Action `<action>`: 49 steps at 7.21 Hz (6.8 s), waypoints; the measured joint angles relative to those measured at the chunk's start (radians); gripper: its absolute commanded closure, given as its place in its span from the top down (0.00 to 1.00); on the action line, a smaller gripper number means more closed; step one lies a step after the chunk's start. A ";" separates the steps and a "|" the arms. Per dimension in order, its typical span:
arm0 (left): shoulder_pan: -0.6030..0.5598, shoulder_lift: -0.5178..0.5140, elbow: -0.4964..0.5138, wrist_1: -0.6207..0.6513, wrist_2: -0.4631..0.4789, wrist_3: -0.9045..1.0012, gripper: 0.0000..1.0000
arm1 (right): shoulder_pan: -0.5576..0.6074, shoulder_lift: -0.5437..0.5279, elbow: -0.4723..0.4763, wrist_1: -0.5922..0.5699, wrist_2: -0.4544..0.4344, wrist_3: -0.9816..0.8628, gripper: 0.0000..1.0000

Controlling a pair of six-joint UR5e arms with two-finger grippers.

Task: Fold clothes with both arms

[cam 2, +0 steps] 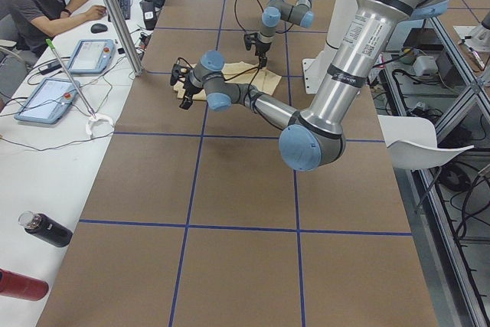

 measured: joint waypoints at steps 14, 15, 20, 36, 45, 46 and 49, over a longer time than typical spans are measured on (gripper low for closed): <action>0.004 0.001 0.013 0.000 0.000 0.014 1.00 | 0.081 0.124 -0.206 0.238 -0.078 -0.142 0.85; 0.005 0.001 0.015 0.000 0.000 0.014 1.00 | 0.081 0.126 -0.219 0.247 -0.082 -0.146 0.73; 0.006 0.001 0.018 -0.001 0.000 0.014 1.00 | 0.084 0.130 -0.255 0.271 -0.099 -0.165 0.73; 0.007 -0.009 0.022 0.001 0.001 0.009 1.00 | 0.127 0.110 -0.263 0.261 -0.086 -0.209 0.71; 0.020 -0.009 0.024 0.000 0.002 0.001 1.00 | 0.183 0.089 -0.257 0.262 -0.055 -0.214 0.69; 0.022 -0.009 0.024 0.000 0.002 0.001 1.00 | 0.185 0.085 -0.257 0.263 -0.050 -0.214 0.69; 0.026 -0.009 0.024 -0.001 0.002 -0.001 1.00 | 0.203 0.063 -0.257 0.265 -0.047 -0.238 0.69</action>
